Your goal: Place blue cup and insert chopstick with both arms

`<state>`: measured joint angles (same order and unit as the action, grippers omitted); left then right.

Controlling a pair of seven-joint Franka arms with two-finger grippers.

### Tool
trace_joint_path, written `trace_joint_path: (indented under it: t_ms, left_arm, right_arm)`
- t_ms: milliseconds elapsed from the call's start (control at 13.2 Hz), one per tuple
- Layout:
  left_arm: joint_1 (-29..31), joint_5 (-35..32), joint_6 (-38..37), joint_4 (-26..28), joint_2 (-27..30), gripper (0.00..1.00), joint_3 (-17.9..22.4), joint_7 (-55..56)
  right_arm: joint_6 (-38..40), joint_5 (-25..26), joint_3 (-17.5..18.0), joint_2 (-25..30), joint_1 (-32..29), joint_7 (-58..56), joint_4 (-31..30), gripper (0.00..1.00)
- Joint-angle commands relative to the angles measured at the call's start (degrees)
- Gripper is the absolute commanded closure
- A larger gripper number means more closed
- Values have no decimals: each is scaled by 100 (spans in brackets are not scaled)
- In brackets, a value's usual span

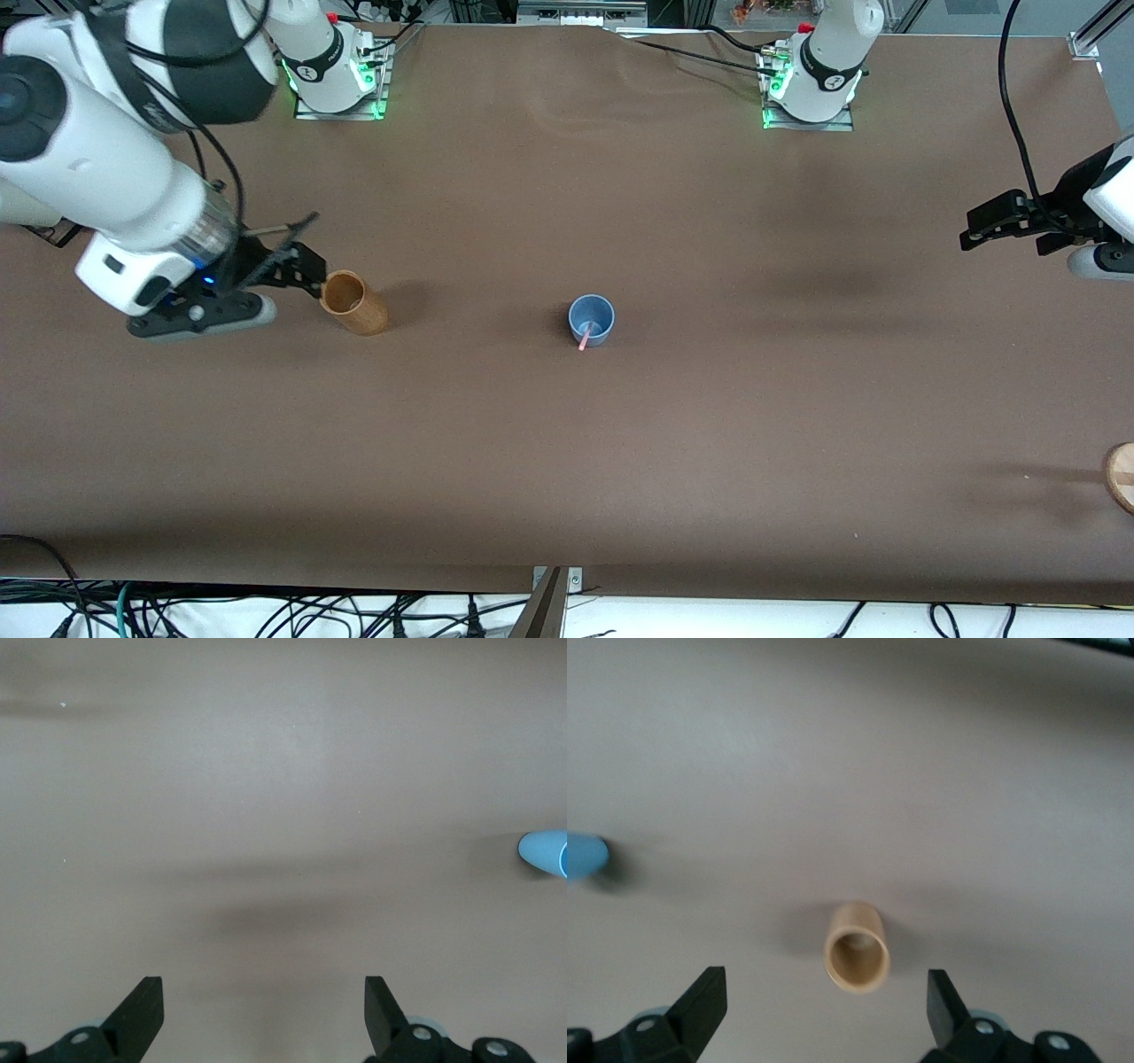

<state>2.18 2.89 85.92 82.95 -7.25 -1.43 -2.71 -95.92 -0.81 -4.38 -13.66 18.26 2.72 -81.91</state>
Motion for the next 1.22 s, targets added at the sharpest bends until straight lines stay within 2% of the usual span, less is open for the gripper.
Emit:
trace_joint_path:
  t_ms: [0,152,684,1139]
  left_arm:
    - [55,80,-5,-86,-30,0,-7,-178]
    - [46,80,-5,-94,-30,0,-7,-169]
    - [107,80,-5,-86,-31,0,-7,-213]
    - [142,98,-5,-86,-48,0,2,-221]
  right_arm:
    - [-94,-24,52,1153,-156,-158,-1308,0]
    - [46,-7,17,1374,-226,-324,-1468,0]
    - [196,46,-299,1279,-235,-360,-1222,0]
    - [214,46,-282,1270,-218,-395,-1160,0]
